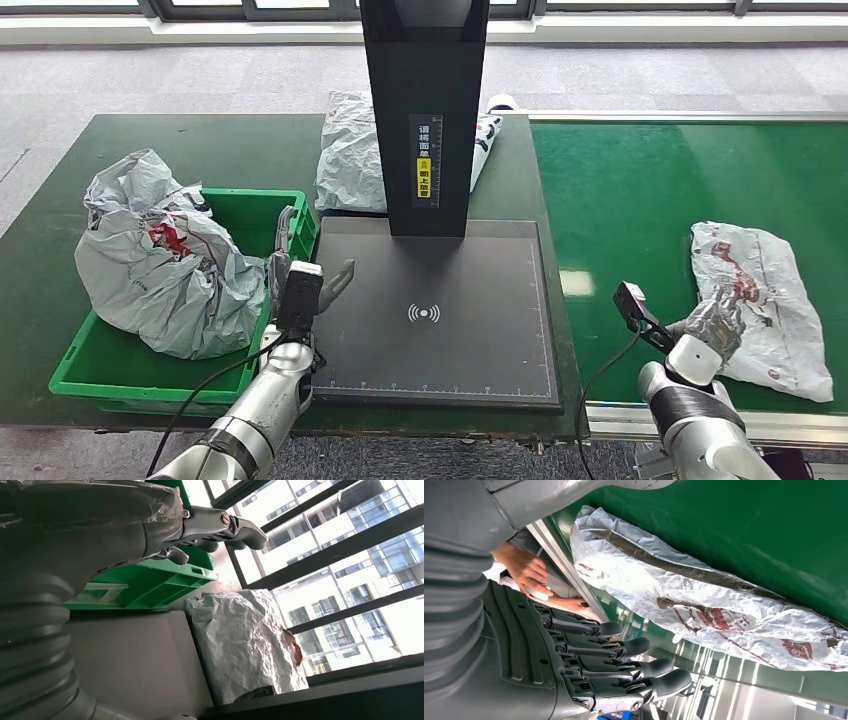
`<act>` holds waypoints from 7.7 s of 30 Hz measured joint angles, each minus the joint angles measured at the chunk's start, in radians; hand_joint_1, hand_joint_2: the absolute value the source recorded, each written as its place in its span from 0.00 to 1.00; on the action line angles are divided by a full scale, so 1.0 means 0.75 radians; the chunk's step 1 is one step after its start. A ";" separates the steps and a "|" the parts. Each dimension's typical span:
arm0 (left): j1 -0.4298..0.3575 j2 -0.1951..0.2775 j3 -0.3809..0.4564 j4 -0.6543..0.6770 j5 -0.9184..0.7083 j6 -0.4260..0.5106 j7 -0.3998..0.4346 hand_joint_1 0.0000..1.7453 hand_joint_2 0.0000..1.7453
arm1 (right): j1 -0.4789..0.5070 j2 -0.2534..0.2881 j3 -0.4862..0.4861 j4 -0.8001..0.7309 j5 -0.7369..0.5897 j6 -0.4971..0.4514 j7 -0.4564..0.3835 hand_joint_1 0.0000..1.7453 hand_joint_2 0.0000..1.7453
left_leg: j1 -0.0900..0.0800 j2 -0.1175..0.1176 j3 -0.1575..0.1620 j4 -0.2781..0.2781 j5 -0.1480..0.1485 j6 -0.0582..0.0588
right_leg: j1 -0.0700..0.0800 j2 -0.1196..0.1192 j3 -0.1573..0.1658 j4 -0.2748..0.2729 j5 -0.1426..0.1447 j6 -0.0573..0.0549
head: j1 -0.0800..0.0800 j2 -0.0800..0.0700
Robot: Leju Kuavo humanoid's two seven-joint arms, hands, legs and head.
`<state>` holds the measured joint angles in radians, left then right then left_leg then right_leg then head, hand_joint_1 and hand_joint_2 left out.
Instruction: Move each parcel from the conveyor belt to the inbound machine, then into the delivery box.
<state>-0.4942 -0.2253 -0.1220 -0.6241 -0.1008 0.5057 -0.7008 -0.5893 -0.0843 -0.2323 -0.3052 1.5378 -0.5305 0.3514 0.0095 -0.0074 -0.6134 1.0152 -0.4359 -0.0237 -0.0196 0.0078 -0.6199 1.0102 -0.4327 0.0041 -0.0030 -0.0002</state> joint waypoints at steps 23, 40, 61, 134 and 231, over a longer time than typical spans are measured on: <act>0.007 0.008 0.033 -0.028 0.002 0.001 0.000 0.00 1.00 | 0.004 -0.005 0.115 0.000 0.001 -0.004 0.074 0.00 1.00 | 0.000 0.000 0.000 0.000 0.000 0.000 | 0.000 0.000 0.000 0.000 0.000 0.000 | 0.000 0.000; 0.007 0.009 0.036 -0.029 0.002 0.001 0.000 0.00 1.00 | 0.033 -0.008 0.132 0.000 0.000 -0.034 0.097 0.00 1.00 | 0.000 0.000 0.000 0.000 0.000 0.000 | 0.000 0.000 0.000 0.000 0.000 0.000 | 0.000 0.000; -0.009 0.005 0.044 -0.009 -0.008 -0.008 0.000 0.00 1.00 | 0.127 -0.014 0.127 0.000 -0.017 0.309 0.185 1.00 1.00 | 0.000 0.001 0.001 0.000 0.000 0.000 | 0.000 0.000 0.002 0.000 0.000 0.000 | 0.000 0.000; -0.059 -0.034 0.048 -0.036 -0.242 0.043 -0.003 0.00 1.00 | 0.258 0.277 1.167 -0.687 -0.971 0.482 -0.716 0.00 1.00 | 0.003 0.003 0.003 -0.001 0.001 -0.003 | 0.003 0.004 0.002 0.000 0.000 -0.002 | 0.000 0.000; 0.043 0.315 -0.075 -0.781 -1.858 0.262 1.338 1.00 1.00 | 0.424 0.266 0.562 -1.054 -1.698 -0.070 -1.304 0.00 1.00 | 0.005 0.003 0.006 -0.004 -0.002 -0.007 | 0.005 0.008 0.003 0.000 -0.005 -0.002 | 0.000 0.000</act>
<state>-0.4623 0.0111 -0.1780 -1.2102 -1.4945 0.7019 0.3031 -0.2714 0.1154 0.1895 -1.0960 0.2643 -0.5832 -0.6265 0.0133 -0.0048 -0.6086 1.0124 -0.4374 -0.0286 -0.0161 0.0135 -0.6177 1.0105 -0.4361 0.0024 -0.0030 -0.0002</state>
